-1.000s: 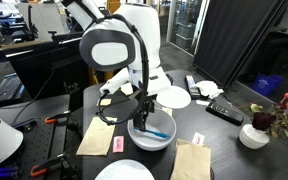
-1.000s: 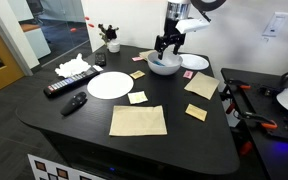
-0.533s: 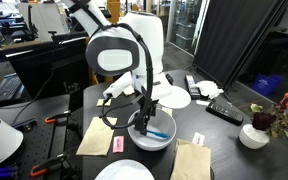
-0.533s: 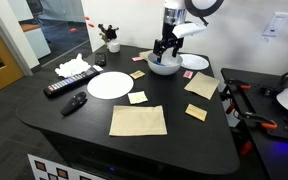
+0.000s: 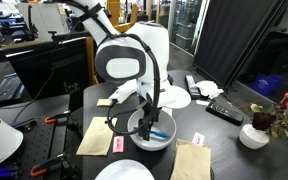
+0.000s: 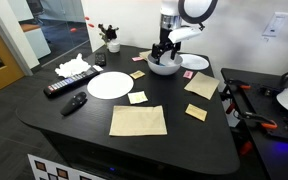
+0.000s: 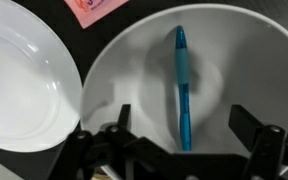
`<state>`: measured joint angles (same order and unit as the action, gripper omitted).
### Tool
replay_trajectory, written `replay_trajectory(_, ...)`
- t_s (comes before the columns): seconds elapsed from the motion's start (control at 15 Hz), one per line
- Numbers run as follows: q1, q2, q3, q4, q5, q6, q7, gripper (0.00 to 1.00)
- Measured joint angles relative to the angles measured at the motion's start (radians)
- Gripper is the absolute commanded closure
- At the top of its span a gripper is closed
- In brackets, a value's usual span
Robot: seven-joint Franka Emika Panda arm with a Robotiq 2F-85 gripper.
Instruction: Remove the green pen from the grey bowl
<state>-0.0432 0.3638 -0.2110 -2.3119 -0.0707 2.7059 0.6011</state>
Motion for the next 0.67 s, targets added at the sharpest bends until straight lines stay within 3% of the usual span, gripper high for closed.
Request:
replay_trajectory(0.13,0.001,0.016,-0.003,0.011,0.012,0.0,0.0,0.03)
replay_trajectory(0.2,0.001,0.023,-0.005,0.017,0.017,0.0,0.0,0.26)
replay_trajectory(0.33,0.002,0.036,-0.007,0.026,0.021,0.0,0.0,0.32)
replay_trajectory(0.67,0.006,0.059,-0.01,0.046,0.025,0.0,0.0,0.7)
